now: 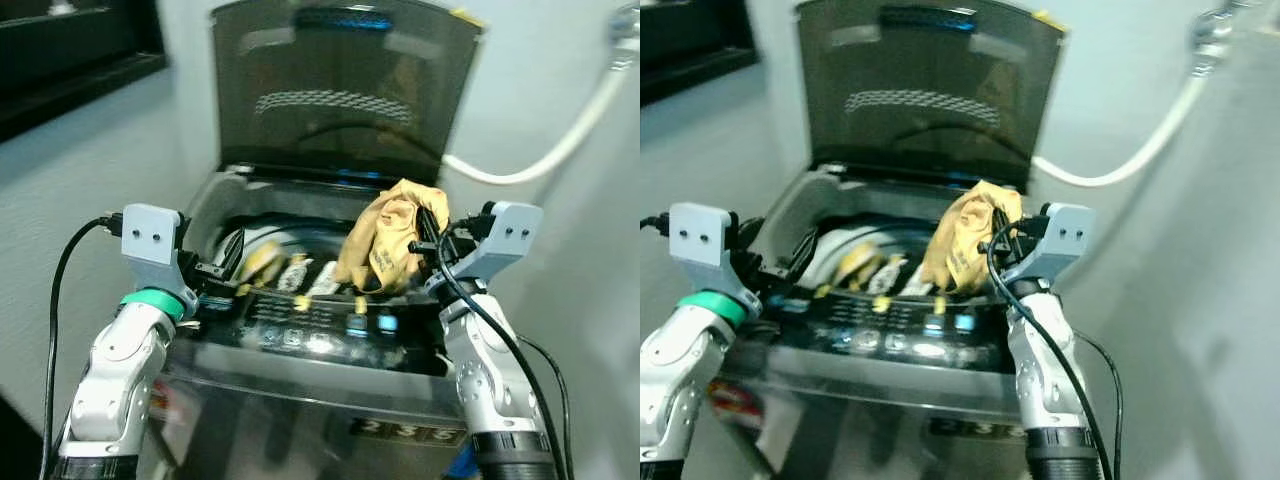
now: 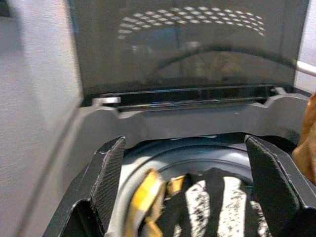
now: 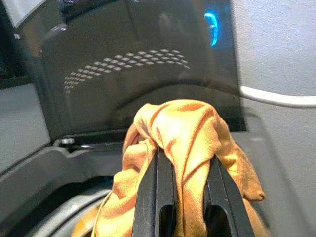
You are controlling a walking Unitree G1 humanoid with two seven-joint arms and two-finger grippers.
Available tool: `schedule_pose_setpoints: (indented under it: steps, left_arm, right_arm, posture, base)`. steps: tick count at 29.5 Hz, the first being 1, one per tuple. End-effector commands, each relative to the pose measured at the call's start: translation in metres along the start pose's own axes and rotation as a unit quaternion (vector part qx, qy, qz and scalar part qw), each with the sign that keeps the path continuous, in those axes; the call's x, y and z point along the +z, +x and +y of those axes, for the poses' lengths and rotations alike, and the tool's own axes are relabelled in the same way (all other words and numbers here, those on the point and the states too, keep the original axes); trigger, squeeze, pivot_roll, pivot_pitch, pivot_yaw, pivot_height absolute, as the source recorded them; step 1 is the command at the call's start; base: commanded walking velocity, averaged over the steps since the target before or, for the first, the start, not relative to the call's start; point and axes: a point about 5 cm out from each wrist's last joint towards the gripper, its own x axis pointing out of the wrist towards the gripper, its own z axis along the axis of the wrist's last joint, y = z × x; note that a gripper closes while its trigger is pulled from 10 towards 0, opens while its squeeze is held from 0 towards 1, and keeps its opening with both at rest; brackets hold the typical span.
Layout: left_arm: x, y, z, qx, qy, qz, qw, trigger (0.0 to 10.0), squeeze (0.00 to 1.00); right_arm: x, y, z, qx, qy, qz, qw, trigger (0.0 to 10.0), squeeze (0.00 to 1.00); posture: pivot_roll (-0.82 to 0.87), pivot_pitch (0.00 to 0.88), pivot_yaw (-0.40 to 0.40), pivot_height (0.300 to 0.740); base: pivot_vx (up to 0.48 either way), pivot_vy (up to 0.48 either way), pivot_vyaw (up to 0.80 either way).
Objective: Clothes washing
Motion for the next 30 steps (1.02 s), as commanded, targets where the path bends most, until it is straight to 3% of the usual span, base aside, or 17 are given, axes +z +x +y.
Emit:
schedule_pose_setpoints:
  steps: [1, 15, 19, 27, 30]
  left_arm:
    - [-0.001, -0.002, -0.001, 0.002, -0.005, 0.006, 1.0, 10.0, 0.0]
    - [-0.002, -0.006, -0.001, 0.009, -0.017, 0.008, 1.0, 10.0, 0.0]
    - [-0.002, -0.007, 0.0, 0.015, -0.022, 0.009, 1.0, 10.0, 0.0]
    - [0.0, -0.009, 0.001, 0.019, -0.022, 0.006, 1.0, 10.0, 0.0]
    - [0.001, -0.01, 0.001, 0.018, -0.019, 0.003, 1.0, 10.0, 0.0]
  right_arm:
    - [-0.002, 0.001, 0.003, 0.01, -0.003, 0.01, 1.0, 10.0, 0.0]
    - [-0.004, 0.003, 0.007, 0.03, -0.008, 0.024, 0.999, 10.0, 0.0]
    - [-0.009, 0.002, 0.011, 0.048, -0.026, 0.039, 0.998, 10.0, 0.0]
    - [-0.012, 0.003, 0.016, 0.061, -0.022, 0.045, 0.997, 10.0, 0.0]
    - [-0.013, 0.003, 0.019, 0.069, -0.021, 0.049, 0.996, 10.0, 0.0]
  posture:
    - [0.02, 0.0, 0.022, 0.74]
    - [0.01, 0.0, 0.005, 0.74]
    - [0.01, 0.0, -0.003, 0.74]
    - [0.01, 0.0, -0.015, 0.74]
    - [0.01, 0.0, -0.016, 0.74]
  base:
    - [0.0, 0.0, -0.8]
    - [0.0, 0.0, -0.8]
    - [0.0, 0.082, 0.0]
    - [0.0, 0.457, 0.0]
    - [0.0, 0.0, 0.0]
